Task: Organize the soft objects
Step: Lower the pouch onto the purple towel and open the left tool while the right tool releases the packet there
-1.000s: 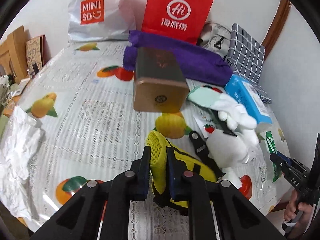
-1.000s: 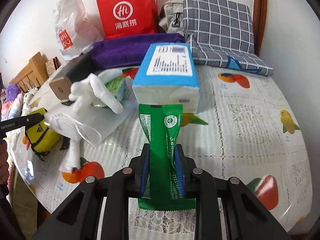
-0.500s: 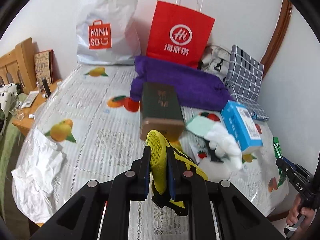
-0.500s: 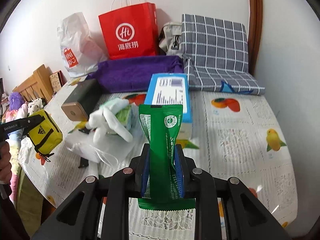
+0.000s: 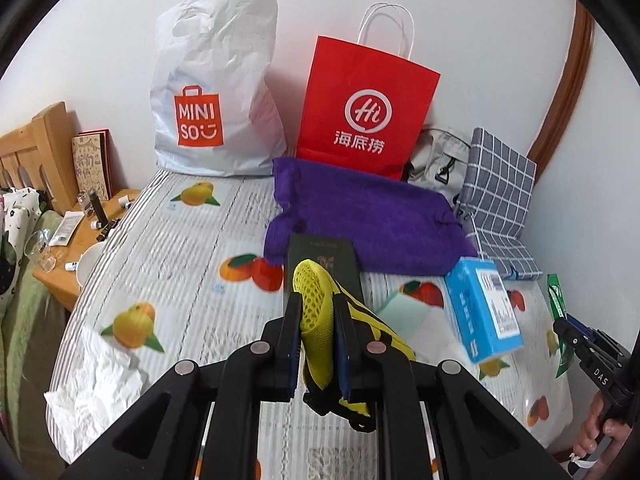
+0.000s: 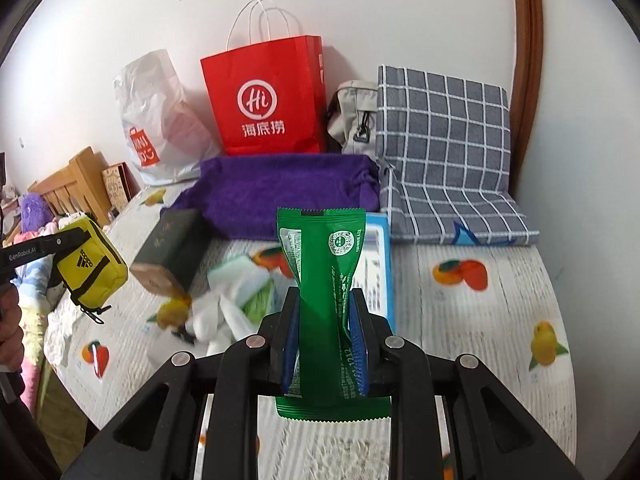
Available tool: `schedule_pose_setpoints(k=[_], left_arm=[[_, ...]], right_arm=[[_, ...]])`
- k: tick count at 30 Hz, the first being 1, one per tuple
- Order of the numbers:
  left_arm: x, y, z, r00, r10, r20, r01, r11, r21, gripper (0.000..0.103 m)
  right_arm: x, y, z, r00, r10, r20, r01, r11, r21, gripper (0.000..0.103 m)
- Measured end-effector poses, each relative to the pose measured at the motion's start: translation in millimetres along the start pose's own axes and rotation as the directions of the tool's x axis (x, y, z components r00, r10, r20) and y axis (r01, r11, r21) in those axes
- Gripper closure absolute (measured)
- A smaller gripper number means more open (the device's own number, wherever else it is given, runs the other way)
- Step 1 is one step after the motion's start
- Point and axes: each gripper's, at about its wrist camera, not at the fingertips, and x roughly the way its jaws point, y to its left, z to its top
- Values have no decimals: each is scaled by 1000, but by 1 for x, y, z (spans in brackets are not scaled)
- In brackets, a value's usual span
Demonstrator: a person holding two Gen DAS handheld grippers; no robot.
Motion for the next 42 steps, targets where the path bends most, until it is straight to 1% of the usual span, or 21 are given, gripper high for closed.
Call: schedule_pose_setpoints(k=[6,11,21,32,34,36,42], left_arm=[[18,-2,26,1000,-6,9,6,1000,-21,89],[39,-4,46,1000,-7,2,7,999,-40,89],[78,-7,85,1000,-6,4,6,998,-70,89],[127,-15,120,1000,-9,-27,7,997,-74,89],[135,-15,127,999,-17,-28,14,995,-101,89],[144,-16,131,999,-34,-31,30,994,-107,89],[180,-17,149,998,-25,-58,17,991,-135,89]], right_arm=[[21,2,29,1000,19,-2,-19,1000,-1,80],[44,1,54,999,36,-1,-36,999,7,79],[91,-8,100,999,54,-1,-54,998,24,79],[142,-9,144,997,75,1,-75,997,32,79],[151,-6,152,997,83,1,-83,996,29,79],[161,-4,159,996,90,-2,-90,996,23,79],[196,-1,174,996,87,-32,-87,996,-1,79]])
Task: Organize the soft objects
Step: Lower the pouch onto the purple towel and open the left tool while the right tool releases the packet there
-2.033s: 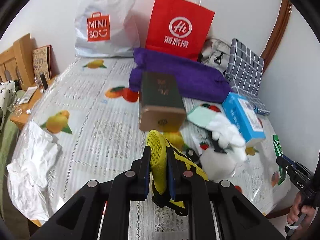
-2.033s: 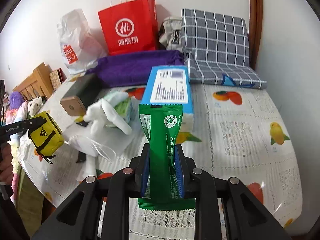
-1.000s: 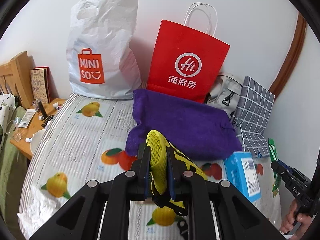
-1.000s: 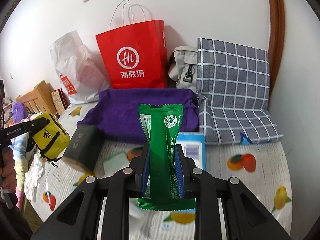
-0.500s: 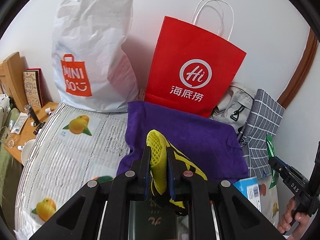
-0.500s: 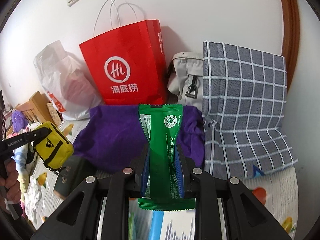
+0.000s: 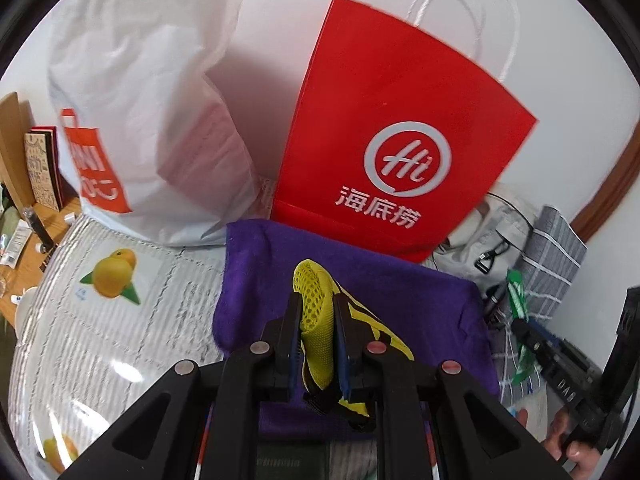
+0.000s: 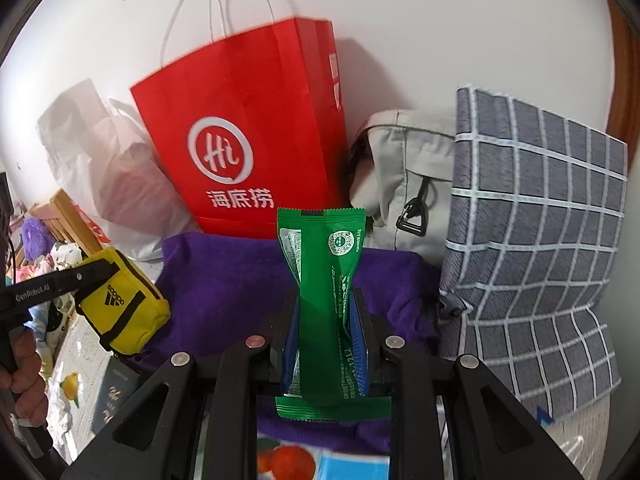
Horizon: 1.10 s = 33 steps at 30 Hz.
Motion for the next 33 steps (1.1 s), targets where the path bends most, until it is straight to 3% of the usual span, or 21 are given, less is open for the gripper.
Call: schedule_pose_setpoints(k=[12,25,31,33], left_arm=[[71,0,18,998,-19,-65,17,999,-36,89],[89,11,18,995,-19,-94,14,998,-57,87],[94,6,16,994,3,-109,-7,999,-35,83],[94,6,17,994,2,-107,-6,999,-39,81]], right_arm=[[82,-24,-13,982,-10,-187,15,1000,26,79],[107,-38,-24,970,19,-244,1,997,83,78],[114,-37,-22,966,6,-258,15,997,79,71],[115,-32,-21,967,7,-255,13,997,76,63]])
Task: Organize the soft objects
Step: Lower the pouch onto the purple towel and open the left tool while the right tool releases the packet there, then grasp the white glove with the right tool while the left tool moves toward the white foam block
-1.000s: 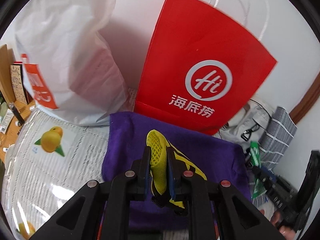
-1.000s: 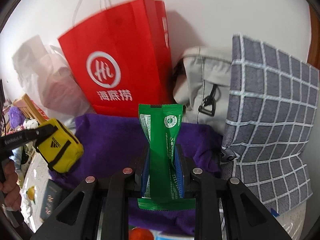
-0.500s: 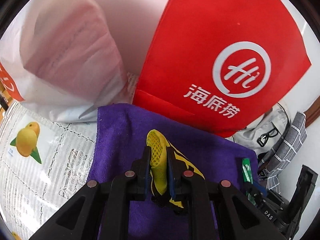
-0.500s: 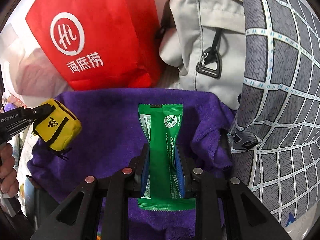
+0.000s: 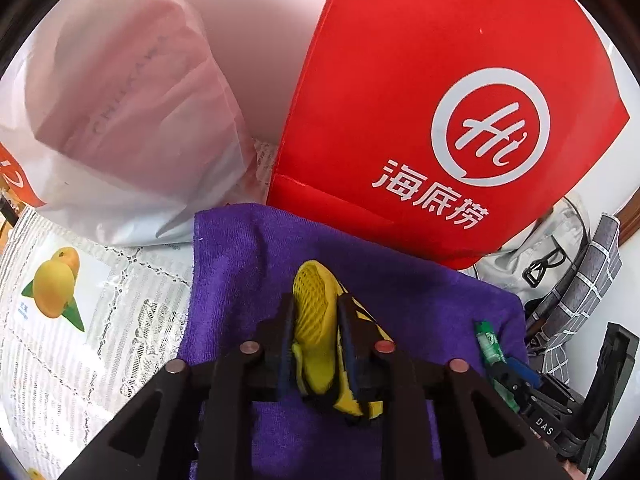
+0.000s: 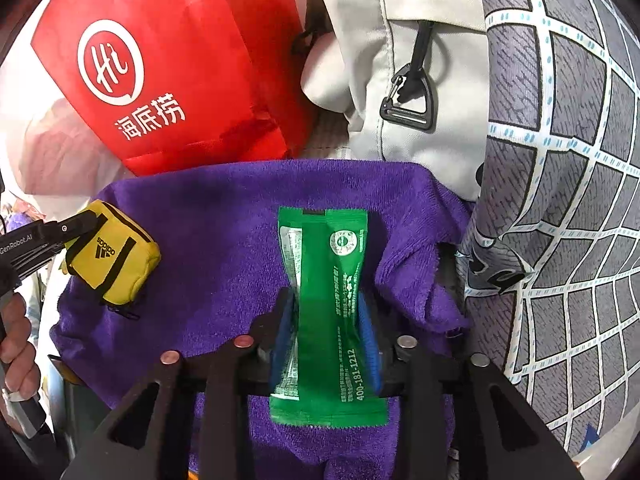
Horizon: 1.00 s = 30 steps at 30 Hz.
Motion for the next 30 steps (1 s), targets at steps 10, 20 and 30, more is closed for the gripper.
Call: schedule_pose_setpoints(k=[10,20,30], left_arm=[[-19,0,3,1000,3,25,-3,1000,-11,44],[-95,-19,-8,985,33,168,-39,999,38,42],[-157,-7,-70,994,-28,110,16,995,101,42]], right_arm=[[-31,12,5,993,-21,117,26,999,-44,35],[-98,28,-13,967,-42,250,59,996,-62,35],[-140,49,-96,986,50,157,-45,998,-38,35]])
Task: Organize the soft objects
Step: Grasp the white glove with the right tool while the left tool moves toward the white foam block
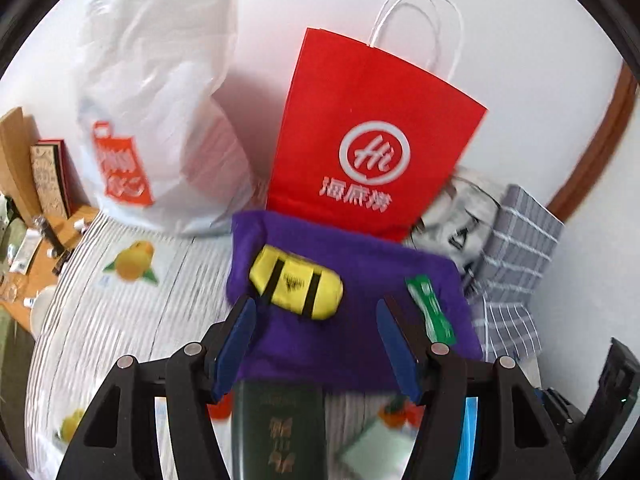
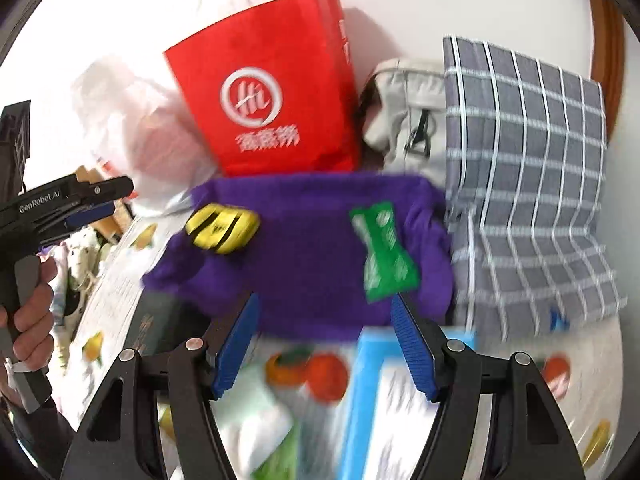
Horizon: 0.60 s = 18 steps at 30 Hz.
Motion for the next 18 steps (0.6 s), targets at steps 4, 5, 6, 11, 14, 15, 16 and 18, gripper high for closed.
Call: schedule_pose_setpoints(k=[4,5,6,11,14,15,16,18], left_arm=[[-26,17,-36,1000,-3,-15,3,1000,-15,42],[-32,21,-45,1000,2,-14,-2,1000,-12,42],[-37,25,-55,1000,15,-15,-15,1000,-10,42],[-60,34,-99,998,54,-42,-52,998,36,42],[-69,38,-118,996,66,-51,-64,997,51,42],[-71,40,-124,996,71,-55,-68,996,51,42],[-73,42,-129,996,71,-58,-68,996,49,42],[-75,47,-139,995,66,-70,-64,997,38,42]], right_arm=[[-13,21,-38,999,24,-48,-25,999,-25,34],[-14,27,-48,998,31,-62,-33,999,-33,34],[-15,32,-56,997,39,-73,-42,998,-39,34],[-8,53,-87,992,42,-117,-50,997,-65,34],[2,63,-101,989,15,-148,-28,996,-88,34],[4,66,-105,987,11,-159,-27,995,-95,34],[8,69,-109,985,13,-173,-31,994,-102,34],[15,74,-117,979,7,-202,-32,992,-123,56]])
